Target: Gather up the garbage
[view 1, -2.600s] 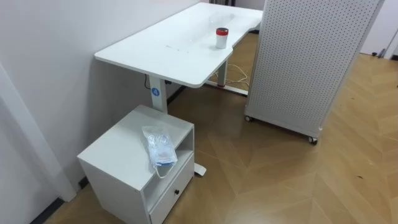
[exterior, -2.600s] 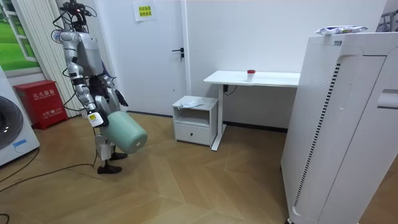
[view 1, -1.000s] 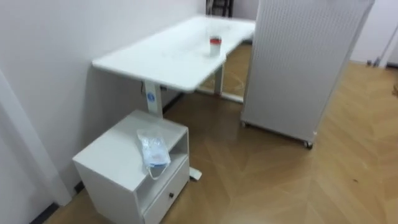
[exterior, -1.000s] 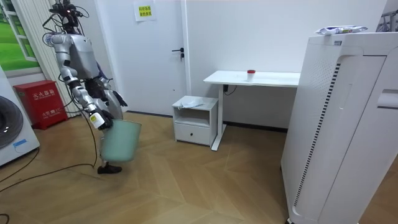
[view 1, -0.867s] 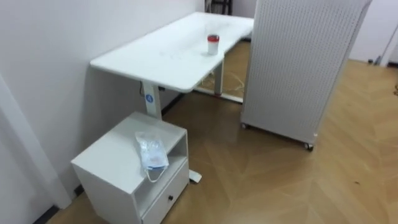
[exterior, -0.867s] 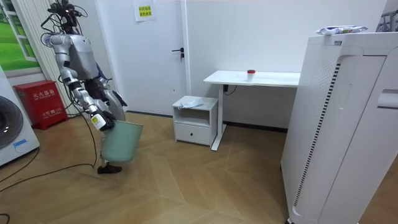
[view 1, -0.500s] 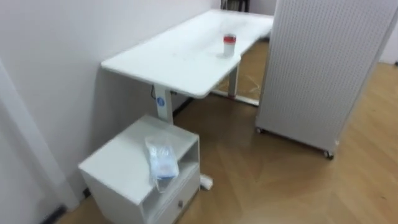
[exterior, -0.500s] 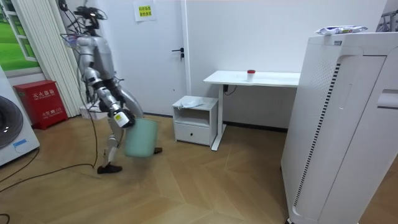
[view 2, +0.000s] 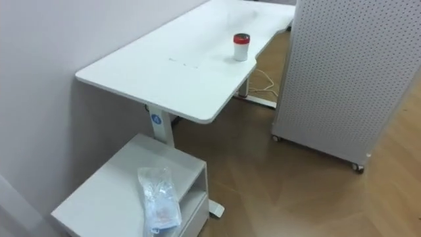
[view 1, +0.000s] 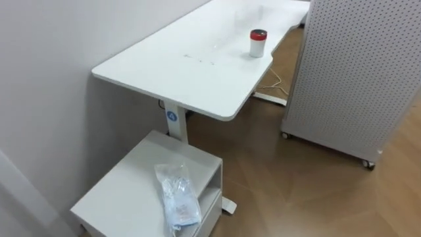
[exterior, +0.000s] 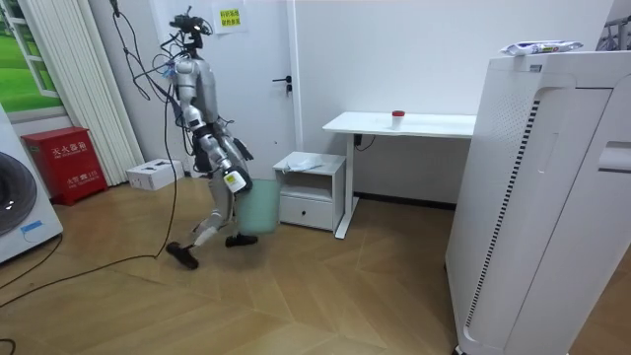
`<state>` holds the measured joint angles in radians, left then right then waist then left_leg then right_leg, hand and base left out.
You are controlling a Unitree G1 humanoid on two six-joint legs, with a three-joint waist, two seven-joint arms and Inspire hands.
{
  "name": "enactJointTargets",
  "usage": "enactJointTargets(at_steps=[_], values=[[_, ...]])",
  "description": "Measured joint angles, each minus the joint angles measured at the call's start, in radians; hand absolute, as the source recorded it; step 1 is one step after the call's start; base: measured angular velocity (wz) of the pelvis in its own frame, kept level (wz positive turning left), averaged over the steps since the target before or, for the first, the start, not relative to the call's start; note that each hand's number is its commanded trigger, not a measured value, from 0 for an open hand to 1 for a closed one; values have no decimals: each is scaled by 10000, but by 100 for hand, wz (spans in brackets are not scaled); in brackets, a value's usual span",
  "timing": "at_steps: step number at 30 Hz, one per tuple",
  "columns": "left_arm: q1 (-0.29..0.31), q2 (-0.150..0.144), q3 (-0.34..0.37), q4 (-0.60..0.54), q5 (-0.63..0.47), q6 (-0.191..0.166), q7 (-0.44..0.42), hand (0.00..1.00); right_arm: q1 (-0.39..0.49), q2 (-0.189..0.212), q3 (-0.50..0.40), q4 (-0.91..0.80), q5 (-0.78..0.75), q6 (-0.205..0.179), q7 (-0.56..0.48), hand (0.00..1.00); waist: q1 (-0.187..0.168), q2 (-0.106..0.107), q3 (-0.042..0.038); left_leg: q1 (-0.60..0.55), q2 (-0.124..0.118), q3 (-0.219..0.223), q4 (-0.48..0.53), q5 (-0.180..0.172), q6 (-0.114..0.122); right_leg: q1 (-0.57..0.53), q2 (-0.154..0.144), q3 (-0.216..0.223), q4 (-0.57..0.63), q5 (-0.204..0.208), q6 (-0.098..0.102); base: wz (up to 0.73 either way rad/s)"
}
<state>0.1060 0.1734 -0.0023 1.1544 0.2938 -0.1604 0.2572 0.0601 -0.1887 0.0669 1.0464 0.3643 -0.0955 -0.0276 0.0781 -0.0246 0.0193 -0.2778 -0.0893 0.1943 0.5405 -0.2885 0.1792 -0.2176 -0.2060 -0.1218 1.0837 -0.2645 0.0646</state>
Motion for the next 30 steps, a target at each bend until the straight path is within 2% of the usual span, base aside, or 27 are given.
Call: enactJointTargets(at_steps=[1, 2, 3, 5, 6, 7, 8, 9, 10, 12, 13, 15, 17, 21, 24, 25, 27, 30], values=[[-57, -5, -182, -57, -183, -9, 138, 0, -58, 27, 90, -15, 160, -27, -29, 100, -94, 93, 38, 148, 109, -118, -137, 2, -4, -482, 203, -94, -516, -284, -44, 25], [-58, -44, -217, -175, -276, -48, 238, 0, -62, 62, 86, 25, 237, -39, -91, 100, -172, 139, 32, 349, 146, -277, -329, 16, -25, -769, 398, -133, -1424, -409, -44, 31], [-23, -57, -243, -189, -293, -127, 281, 0, -40, 65, 84, 26, 244, -57, -93, 100, -227, 154, 36, 443, 161, -373, -413, 20, -31, -829, 484, -165, -2050, -432, -48, 35], [-53, -89, -430, -204, -283, -404, 520, 0, -20, 60, 79, 10, 225, -285, -62, 100, -316, 180, -4, 676, 206, -663, -632, -6, -98, -951, 784, -129, -4577, -373, -111, 30], [-52, -87, -511, -215, -285, -433, 591, 0, -23, 66, 111, 11, 226, -369, -56, 100, -330, 185, -12, 702, 221, -741, -651, -17, -120, -942, 880, -82, -5184, -270, -115, 40], [-39, -81, -639, -355, -282, -444, 768, 0, -21, 106, 200, 21, 245, -499, -76, 100, -452, 185, -15, 747, 216, -968, -706, -42, -171, -920, 1054, -28, -5976, 197, -146, 58], [-53, -71, -781, -476, -284, -468, 950, 0, 0, 186, 216, 60, 258, -592, -136, 100, -538, 167, -47, 783, 213, -1133, -771, -66, -236, -833, 1185, 61, -6311, 663, -326, 65], [-103, -66, -804, -496, -274, -490, 1019, 0, -2, 219, 216, 79, 259, -592, -173, 100, -552, 137, -75, 776, 211, -1145, -785, -88, -275, -780, 1236, 104, -6395, 1003, -403, 63], [-290, -101, -819, -542, -265, -509, 1124, 0, -46, 199, 207, 80, 257, -600, -223, 100, -559, 159, -67, 755, 269, -1166, -786, -130, -349, -780, 1308, 74, -6355, 1136, -287, 40], [-465, -74, -819, -571, -244, -713, 1478, 0, -259, 198, 282, 85, 250, -684, -270, 100, -489, 204, -50, 616, 349, -1235, -711, -174, -433, -873, 1376, 36, -6376, 1075, -377, 18], [-643, -79, -859, -574, -193, -762, 1749, 0, -473, 194, 346, 160, 271, -855, -270, 100, -503, 245, -27, 422, 399, -1238, -578, -187, -462, -1021, 1370, -14, -6323, 1052, -414, 7], [-1058, -128, -933, -563, -173, -823, 2071, 0, -842, 185, 534, 432, 272, -1011, -303, 100, -506, 277, 14, 124, 428, -1232, -430, -186, -474, -1302, 1372, -43, -6174, 1000, -479, 10], [-1710, -183, -1075, -531, -182, -1062, 2477, 0, -1278, 212, 779, 757, 274, -1090, -365, 100, -518, 318, 91, -279, 435, -1228, -390, -186, -536, -1706, 1368, -19, -6092, 984, -503, 3], [-2487, -375, -1293, -666, -108, -1286, 3193, 0, -1583, 246, 1138, 918, 272, -1119, -540, 100, -541, 257, 201, -985, 395, -1138, 19, -189, -550, -2553, 1272, 116, -5456, 954, -540, -1], [-2967, -380, -1599, -762, 161, -1440, 3802, 0, -1739, 234, 1405, 844, 370, -1366, -802, 100, -748, 142, 292, -1791, 376, -1156, 566, -313, -570, -3279, 1188, 80, -4904, 855, -590, 9], [-3165, -404, -1706, -747, 157, -1469, 4068, 0, -1927, 228, 1506, 843, 612, -1416, -867, 100, -787, 86, 359, -2099, 380, -1158, 834, -380, -568, -3561, 1186, 56, -4688, 826, -613, 5], [-3322, -491, -1891, -743, 235, -1526, 4443, 0, -2019, 229, 1529, 842, 814, -1437, -941, 100, -859, 60, 388, -2478, 410, -1193, 1172, -430, -590, -3847, 1184, -43, -4512, 820, -658, 7], [-3349, -519, -2224, -743, 232, -1685, 5040, 0, -2086, 225, 1546, 728, 1140, -1544, -1022, 100, -1053, 42, 386, -3001, 419, -1250, 1569, -441, -614, -4296, 1145, -125, -4223, 804, -726, 9]])
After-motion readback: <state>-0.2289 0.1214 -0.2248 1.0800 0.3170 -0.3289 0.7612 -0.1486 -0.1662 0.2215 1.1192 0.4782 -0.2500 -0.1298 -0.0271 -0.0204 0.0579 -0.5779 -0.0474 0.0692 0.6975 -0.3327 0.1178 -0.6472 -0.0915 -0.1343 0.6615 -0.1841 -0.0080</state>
